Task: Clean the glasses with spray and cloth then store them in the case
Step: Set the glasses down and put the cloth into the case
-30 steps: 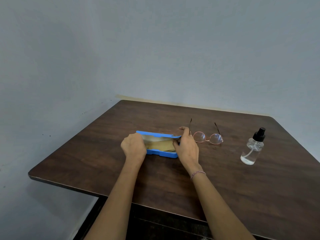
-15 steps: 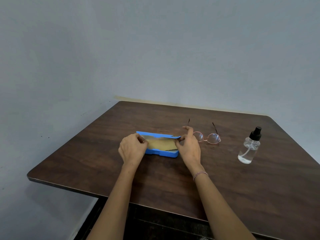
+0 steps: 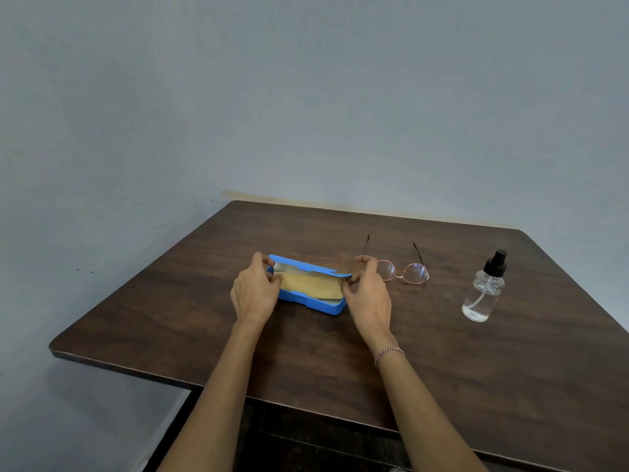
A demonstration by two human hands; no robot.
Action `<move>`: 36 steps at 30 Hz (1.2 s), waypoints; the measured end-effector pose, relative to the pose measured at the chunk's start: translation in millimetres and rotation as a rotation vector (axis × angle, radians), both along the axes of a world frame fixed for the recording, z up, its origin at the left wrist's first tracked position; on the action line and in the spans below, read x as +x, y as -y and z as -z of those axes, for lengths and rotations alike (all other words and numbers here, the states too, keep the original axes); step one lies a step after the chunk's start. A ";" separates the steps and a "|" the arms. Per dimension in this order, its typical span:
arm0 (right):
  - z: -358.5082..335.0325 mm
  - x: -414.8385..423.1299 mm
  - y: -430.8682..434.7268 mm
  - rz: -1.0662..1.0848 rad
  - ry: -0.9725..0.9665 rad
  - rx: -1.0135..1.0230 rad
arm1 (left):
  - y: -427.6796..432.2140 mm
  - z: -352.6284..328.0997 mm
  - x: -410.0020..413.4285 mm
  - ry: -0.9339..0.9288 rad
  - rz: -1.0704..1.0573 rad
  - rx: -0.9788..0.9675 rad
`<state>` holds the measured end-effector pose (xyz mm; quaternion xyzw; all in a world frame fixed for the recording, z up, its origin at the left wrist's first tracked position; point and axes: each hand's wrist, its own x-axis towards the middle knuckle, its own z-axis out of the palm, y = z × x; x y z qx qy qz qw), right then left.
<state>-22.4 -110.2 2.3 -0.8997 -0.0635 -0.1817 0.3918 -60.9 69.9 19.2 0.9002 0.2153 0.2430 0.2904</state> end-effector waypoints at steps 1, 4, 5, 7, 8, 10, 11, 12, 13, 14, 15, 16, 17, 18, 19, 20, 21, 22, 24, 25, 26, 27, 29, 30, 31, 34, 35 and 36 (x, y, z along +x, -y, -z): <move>0.0 -0.3 -0.3 -0.001 0.005 -0.008 | -0.6 -0.5 -0.1 0.012 -0.007 -0.008; -2.3 3.2 -0.3 -0.008 0.003 -0.024 | -2.6 -0.9 -0.1 0.057 -0.026 -0.001; -3.8 5.3 -0.2 -0.015 -0.005 -0.026 | -3.0 -0.9 -0.9 0.067 -0.026 0.001; -6.2 8.9 -0.3 -0.027 -0.020 -0.027 | -3.5 0.1 -2.3 0.079 -0.019 0.002; -6.8 9.5 -0.6 -0.029 -0.020 -0.026 | -3.7 0.7 -3.1 0.088 -0.009 0.001; -7.2 7.9 -2.1 -0.024 -0.014 -0.011 | -4.3 1.8 -3.7 0.106 0.014 0.006; -7.4 5.7 -3.1 -0.017 -0.010 -0.002 | -4.3 1.8 -4.3 0.114 0.021 0.008; -7.7 3.3 -4.1 -0.005 -0.010 0.005 | -4.5 1.9 -4.2 0.122 0.027 0.011; -8.4 0.3 -5.0 0.012 -0.012 0.010 | -4.4 1.3 -4.5 0.129 0.032 0.016; -9.4 -2.2 -5.9 0.034 -0.017 0.015 | -4.5 0.7 -4.3 0.132 0.038 0.026; -10.8 -4.6 -6.7 0.057 -0.024 0.022 | -4.5 0.1 -4.2 0.129 0.044 0.043; -12.0 -6.6 -7.4 0.079 -0.033 0.030 | -4.4 -0.3 -4.0 0.123 0.049 0.064; -13.1 -8.7 -8.2 0.096 -0.041 0.032 | -4.5 -0.1 -4.2 0.115 0.054 0.085; -13.7 -10.3 -9.5 0.109 -0.050 0.024 | -4.8 0.6 -4.2 0.111 0.058 0.103; -14.2 -12.1 -10.9 0.121 -0.059 0.009 | -4.9 1.6 -4.6 0.108 0.061 0.115; -14.1 -13.3 -12.3 0.133 -0.066 -0.009 | -5.0 3.1 -5.0 0.107 0.061 0.123; -13.6 -14.7 -13.7 0.144 -0.068 -0.027 | -4.5 4.2 -6.0 0.108 0.057 0.125; -12.6 -15.6 -14.6 0.152 -0.068 -0.041 | -4.0 5.3 -6.7 0.115 0.052 0.119; -10.9 -16.9 -15.5 0.153 -0.065 -0.069 | -2.5 6.6 -8.2 0.135 0.047 0.094; -10.3 -17.2 -15.2 0.150 -0.061 -0.086 | -1.5 7.0 -8.8 0.142 0.046 0.081; -9.4 -16.9 -14.8 0.145 -0.052 -0.105 | -0.4 7.1 -9.6 0.149 0.043 0.075; -8.7 -16.3 -14.4 0.137 -0.040 -0.124 | 0.6 7.5 -10.4 0.151 0.036 0.074; -7.1 -13.7 -13.4 0.112 -0.011 -0.162 | 3.0 8.0 -12.1 0.162 0.015 0.080; -6.9 -12.2 -13.2 0.094 0.005 -0.185 | 3.7 8.7 -12.5 0.169 0.005 0.086; -7.1 -10.9 -13.1 0.075 0.018 -0.212 | 4.8 9.0 -13.3 0.173 -0.004 0.095; -9.4 -8.1 -12.6 0.043 0.040 -0.268 | 6.5 10.3 -13.9 0.176 -0.026 0.125; -10.0 -7.7 -12.3 0.039 0.043 -0.273 | 7.0 10.2 -13.9 0.178 -0.029 0.122; -9.7 -7.1 -12.2 0.036 0.041 -0.278 | 7.2 10.2 -13.6 0.180 -0.032 0.118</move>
